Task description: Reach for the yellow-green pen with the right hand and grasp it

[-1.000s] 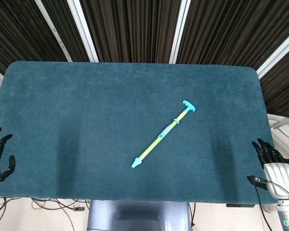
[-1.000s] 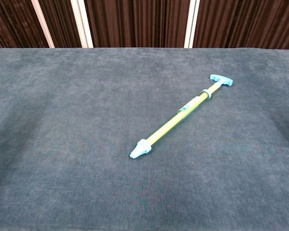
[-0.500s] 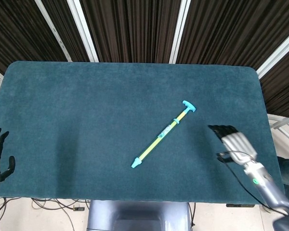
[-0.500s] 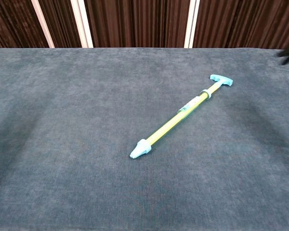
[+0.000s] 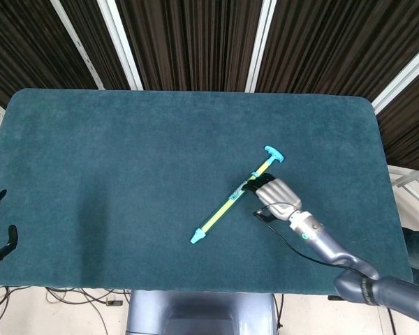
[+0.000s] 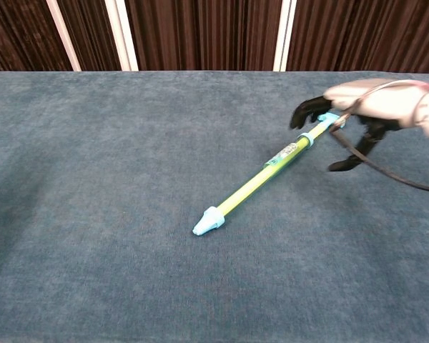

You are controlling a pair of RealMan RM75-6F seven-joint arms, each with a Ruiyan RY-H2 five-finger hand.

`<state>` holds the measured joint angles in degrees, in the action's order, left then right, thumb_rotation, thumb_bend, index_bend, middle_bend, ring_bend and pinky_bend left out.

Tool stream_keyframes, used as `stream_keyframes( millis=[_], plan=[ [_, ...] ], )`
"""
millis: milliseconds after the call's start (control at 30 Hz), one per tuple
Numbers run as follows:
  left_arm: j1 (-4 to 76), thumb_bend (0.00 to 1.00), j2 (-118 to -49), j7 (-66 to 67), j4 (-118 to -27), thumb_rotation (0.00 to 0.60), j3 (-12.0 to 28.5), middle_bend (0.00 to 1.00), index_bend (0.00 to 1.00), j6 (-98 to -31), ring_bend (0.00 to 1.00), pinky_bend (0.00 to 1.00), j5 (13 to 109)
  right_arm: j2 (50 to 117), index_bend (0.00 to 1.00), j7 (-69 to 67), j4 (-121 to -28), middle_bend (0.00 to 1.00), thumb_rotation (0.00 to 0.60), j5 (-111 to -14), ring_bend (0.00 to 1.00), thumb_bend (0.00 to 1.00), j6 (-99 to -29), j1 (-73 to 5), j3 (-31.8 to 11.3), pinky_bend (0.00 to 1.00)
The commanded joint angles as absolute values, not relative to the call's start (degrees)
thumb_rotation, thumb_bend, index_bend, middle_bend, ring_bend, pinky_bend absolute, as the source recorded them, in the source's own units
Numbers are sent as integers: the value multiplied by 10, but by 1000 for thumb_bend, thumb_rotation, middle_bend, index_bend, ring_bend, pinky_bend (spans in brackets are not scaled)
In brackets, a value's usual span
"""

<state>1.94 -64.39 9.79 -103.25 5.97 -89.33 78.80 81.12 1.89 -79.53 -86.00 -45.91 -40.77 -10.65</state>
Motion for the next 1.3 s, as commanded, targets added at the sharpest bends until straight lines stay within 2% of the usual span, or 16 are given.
stream_keyframes(
  millis=[33, 300, 600, 900, 1133, 1300],
  plan=[
    [19, 527, -644, 99, -1033, 600, 60, 0, 70, -892, 0, 0, 786, 846, 331, 35, -769, 314, 600, -853, 276, 284, -454, -428, -107, 179],
    [20, 527, -644, 97, -1036, 600, 62, 0, 69, -886, 0, 0, 774, 888, 335, 53, -736, 326, 600, -846, 295, 317, -453, -451, -101, 179],
    [21, 526, -642, 96, -1041, 600, 63, 0, 70, -884, 0, 0, 769, 921, 335, 82, -705, 311, 600, -833, 280, 306, -439, -473, -93, 179],
    [22, 527, -639, 95, -1048, 600, 65, 0, 70, -881, 0, 0, 761, 951, 343, 99, -669, 354, 600, -826, 291, 314, -431, -490, -84, 178],
    [22, 527, -639, 97, -1050, 600, 67, 0, 70, -880, 0, 0, 755, 969, 378, 103, -649, 406, 600, -828, 339, 324, -430, -501, -77, 179],
    [22, 526, -638, 98, -1053, 600, 66, 0, 70, -878, 0, 0, 753, 978, 412, 99, -639, 447, 600, -828, 393, 381, -431, -505, -74, 179]
  ],
)
